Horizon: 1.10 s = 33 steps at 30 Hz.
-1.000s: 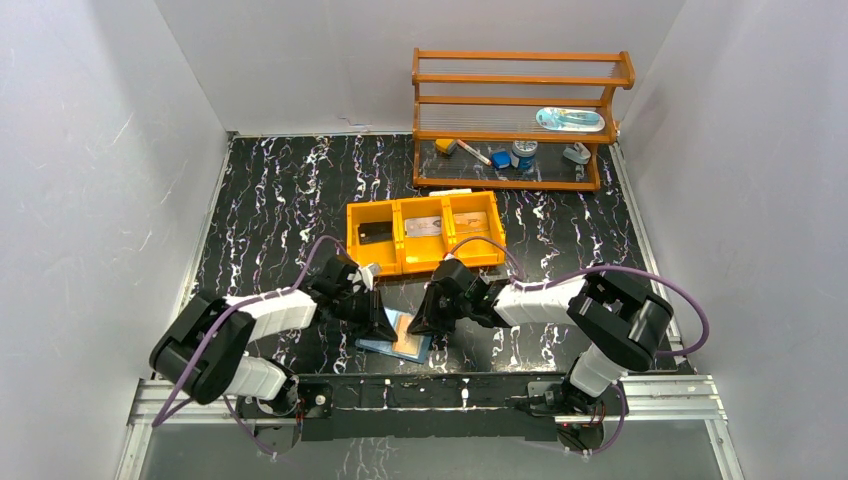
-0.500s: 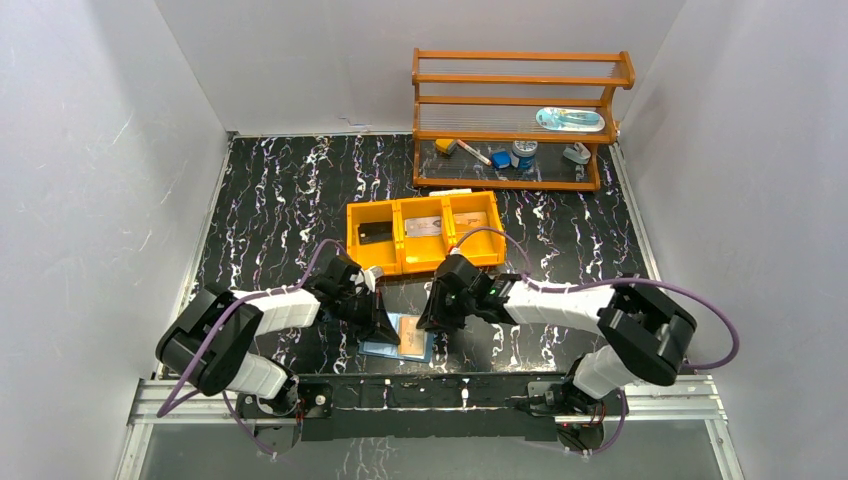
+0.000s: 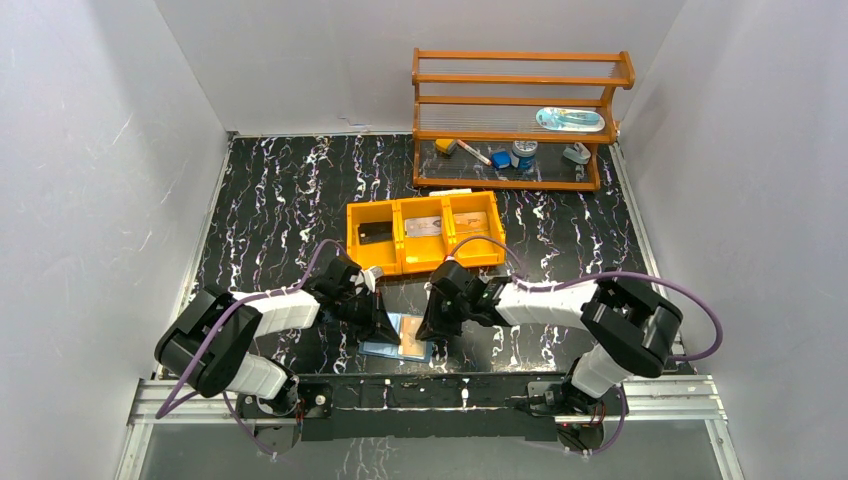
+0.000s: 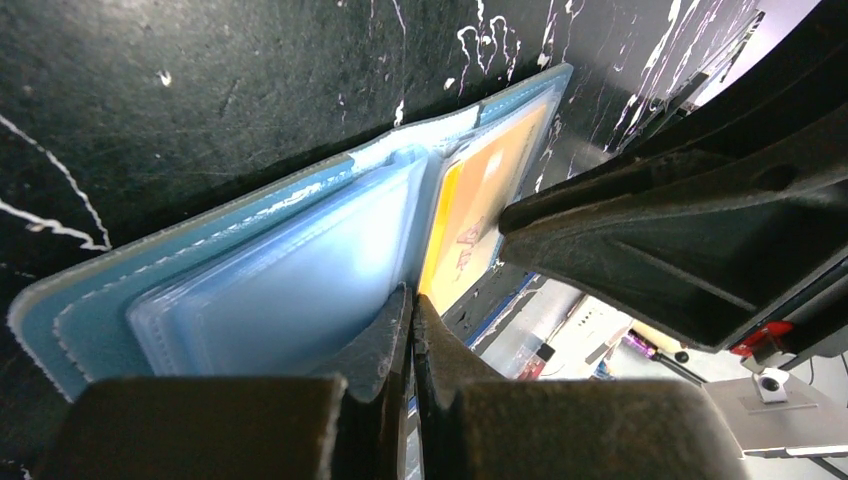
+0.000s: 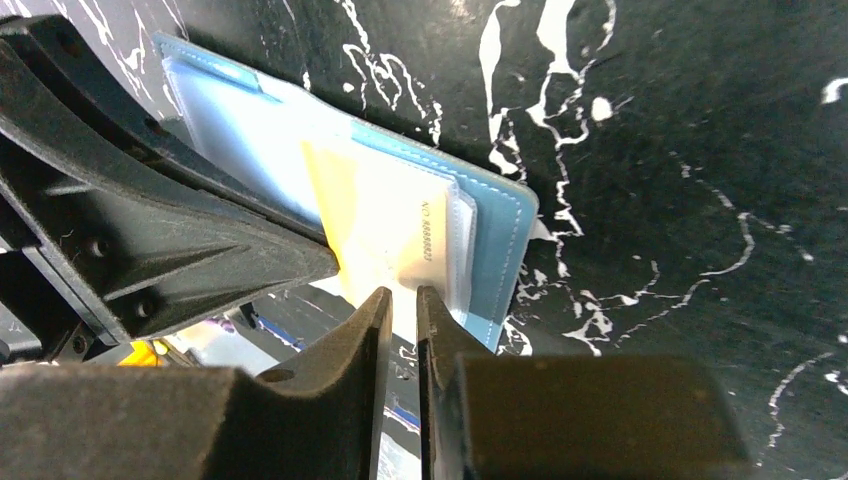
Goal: Take the credit cards out of the card holder
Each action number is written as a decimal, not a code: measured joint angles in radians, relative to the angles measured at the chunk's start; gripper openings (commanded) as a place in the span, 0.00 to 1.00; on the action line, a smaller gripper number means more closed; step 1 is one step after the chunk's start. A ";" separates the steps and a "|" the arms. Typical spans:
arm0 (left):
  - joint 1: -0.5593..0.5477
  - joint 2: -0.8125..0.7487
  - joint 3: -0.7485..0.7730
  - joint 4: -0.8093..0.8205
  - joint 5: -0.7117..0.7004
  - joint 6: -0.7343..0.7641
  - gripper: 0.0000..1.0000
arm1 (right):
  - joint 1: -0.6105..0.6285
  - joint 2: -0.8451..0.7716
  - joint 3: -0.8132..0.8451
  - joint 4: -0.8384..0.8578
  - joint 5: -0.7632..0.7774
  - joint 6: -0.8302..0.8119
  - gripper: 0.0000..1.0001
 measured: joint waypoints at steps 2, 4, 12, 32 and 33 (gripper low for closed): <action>0.000 0.000 -0.001 0.003 0.000 0.000 0.15 | 0.010 0.005 0.000 0.006 -0.002 0.010 0.22; 0.000 -0.001 -0.004 0.011 0.006 -0.008 0.23 | 0.019 0.012 0.000 0.020 -0.005 0.019 0.20; 0.000 -0.010 -0.009 0.033 0.031 -0.019 0.30 | 0.040 0.026 -0.033 0.099 -0.023 0.069 0.19; -0.001 -0.069 -0.014 -0.030 -0.027 -0.017 0.29 | 0.044 -0.027 0.027 -0.068 0.079 0.007 0.25; -0.001 -0.069 -0.014 -0.030 -0.027 -0.018 0.29 | 0.044 -0.023 0.027 -0.067 0.077 0.007 0.25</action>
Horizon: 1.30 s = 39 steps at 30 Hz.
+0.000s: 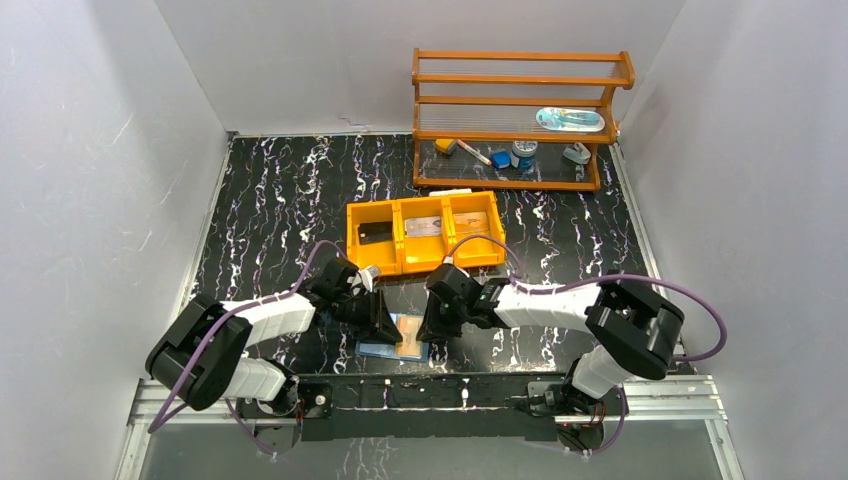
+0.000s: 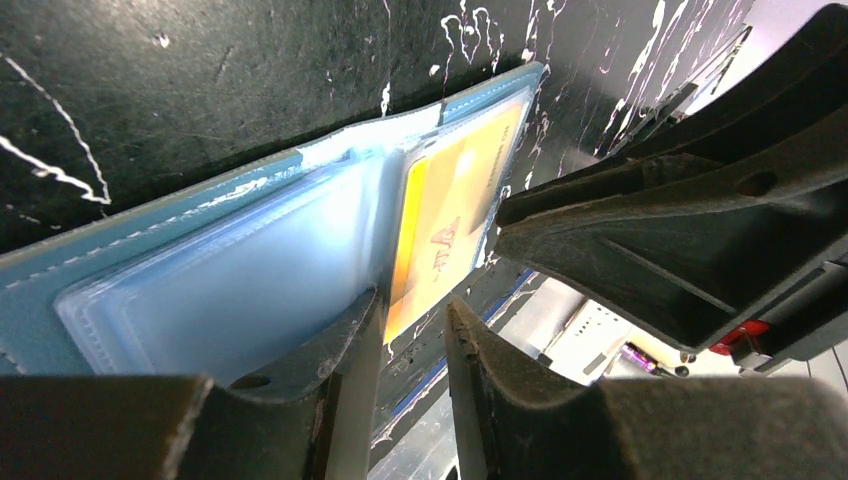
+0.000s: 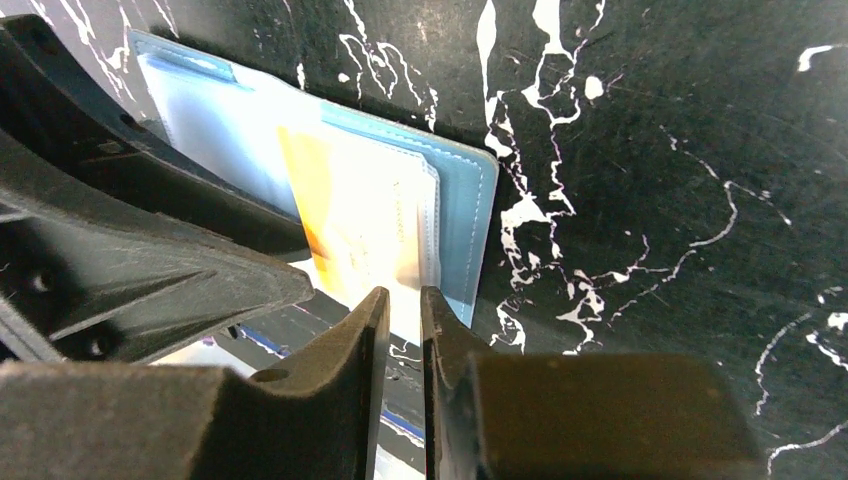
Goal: Take the credit cards out of the card holder
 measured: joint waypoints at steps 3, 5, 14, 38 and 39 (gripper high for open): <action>0.000 0.000 0.000 0.000 0.000 0.000 0.29 | 0.000 0.027 0.000 0.013 -0.020 0.000 0.24; 0.000 0.000 0.000 -0.001 0.000 0.000 0.30 | 0.000 0.044 0.000 0.025 -0.035 0.002 0.24; 0.004 -0.001 -0.026 0.043 0.016 -0.012 0.25 | -0.012 0.047 -0.039 0.092 -0.074 0.023 0.14; 0.002 -0.080 -0.010 -0.077 -0.068 0.057 0.00 | -0.031 0.074 -0.066 0.187 -0.142 0.053 0.15; -0.002 -0.094 0.002 -0.105 -0.095 0.064 0.00 | -0.029 0.074 -0.066 0.189 -0.138 0.055 0.15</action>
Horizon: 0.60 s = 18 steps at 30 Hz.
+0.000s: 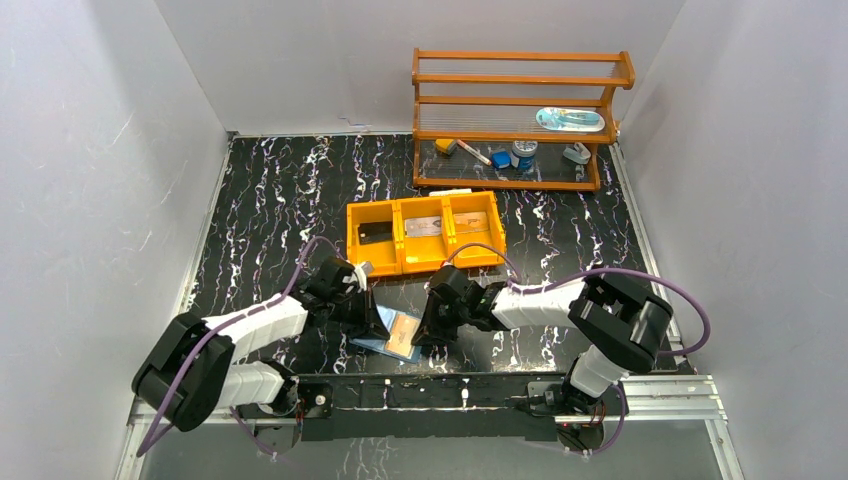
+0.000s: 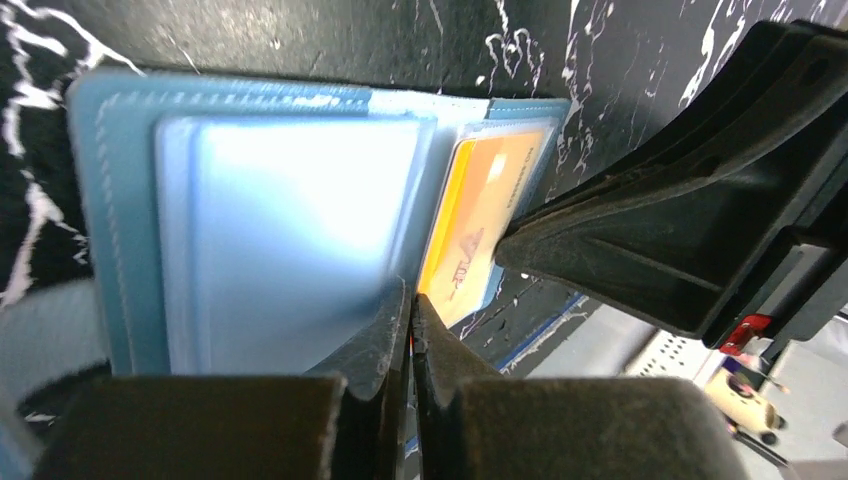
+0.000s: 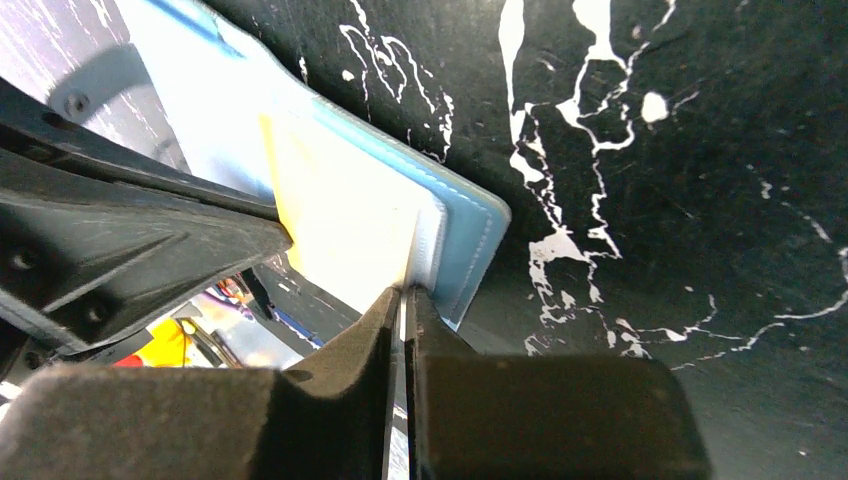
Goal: Take the credit cards out of the card holder
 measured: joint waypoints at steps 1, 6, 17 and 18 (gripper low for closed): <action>-0.003 -0.014 0.010 -0.020 -0.023 0.007 0.00 | 0.003 0.000 0.000 0.004 0.005 0.002 0.15; -0.004 -0.056 0.041 -0.082 -0.105 0.024 0.00 | 0.007 0.000 -0.001 0.009 0.014 0.004 0.13; -0.005 -0.064 0.048 -0.120 -0.130 0.055 0.38 | 0.007 0.004 0.003 0.006 0.015 -0.001 0.15; -0.005 -0.063 0.048 -0.108 -0.111 0.060 0.40 | 0.007 0.011 0.010 0.010 0.012 -0.002 0.15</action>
